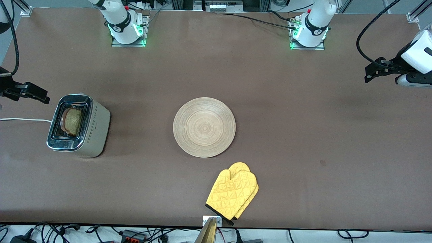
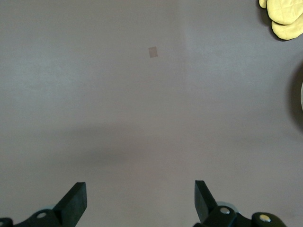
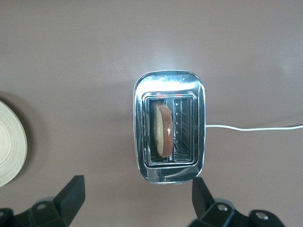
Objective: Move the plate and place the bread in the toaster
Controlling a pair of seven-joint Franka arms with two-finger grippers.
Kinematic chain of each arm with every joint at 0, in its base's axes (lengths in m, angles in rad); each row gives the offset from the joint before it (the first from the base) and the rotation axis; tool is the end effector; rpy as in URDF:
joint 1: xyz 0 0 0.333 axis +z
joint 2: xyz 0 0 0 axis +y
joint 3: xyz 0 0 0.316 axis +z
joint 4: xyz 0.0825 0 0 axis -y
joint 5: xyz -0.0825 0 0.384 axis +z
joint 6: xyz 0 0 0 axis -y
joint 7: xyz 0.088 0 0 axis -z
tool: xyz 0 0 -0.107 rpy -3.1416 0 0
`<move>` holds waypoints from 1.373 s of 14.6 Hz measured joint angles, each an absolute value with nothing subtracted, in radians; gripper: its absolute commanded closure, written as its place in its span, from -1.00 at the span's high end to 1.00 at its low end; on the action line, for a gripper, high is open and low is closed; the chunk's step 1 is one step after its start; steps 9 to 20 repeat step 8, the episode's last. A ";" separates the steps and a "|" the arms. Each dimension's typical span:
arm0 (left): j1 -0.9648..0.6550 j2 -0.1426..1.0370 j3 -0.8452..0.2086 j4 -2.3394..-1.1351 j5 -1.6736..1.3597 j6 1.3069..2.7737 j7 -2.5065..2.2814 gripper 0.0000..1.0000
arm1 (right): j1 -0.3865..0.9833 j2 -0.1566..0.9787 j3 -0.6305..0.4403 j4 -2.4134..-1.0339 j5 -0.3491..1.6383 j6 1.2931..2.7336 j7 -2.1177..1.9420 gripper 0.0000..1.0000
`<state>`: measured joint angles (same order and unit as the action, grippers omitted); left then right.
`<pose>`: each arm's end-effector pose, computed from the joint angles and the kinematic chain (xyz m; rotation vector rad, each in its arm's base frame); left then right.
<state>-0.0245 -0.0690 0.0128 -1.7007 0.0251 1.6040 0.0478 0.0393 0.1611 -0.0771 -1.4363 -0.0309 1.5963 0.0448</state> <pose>0.5338 -0.0034 0.6035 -3.1162 0.0946 0.0439 0.6055 -0.0223 0.5972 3.0958 -0.1252 -0.0007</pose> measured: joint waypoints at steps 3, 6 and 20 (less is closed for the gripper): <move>-0.025 -0.069 0.012 -1.701 0.025 1.604 0.048 1.00 | 0.039 0.161 -0.079 -1.436 -0.031 1.596 0.045 1.00; -0.025 -0.069 0.009 -1.701 0.025 1.604 0.048 1.00 | 0.039 0.161 -0.079 -1.436 -0.031 1.595 0.045 1.00; -0.025 -0.069 0.008 -1.701 0.025 1.604 0.048 1.00 | 0.039 0.161 -0.079 -1.436 -0.031 1.589 0.045 1.00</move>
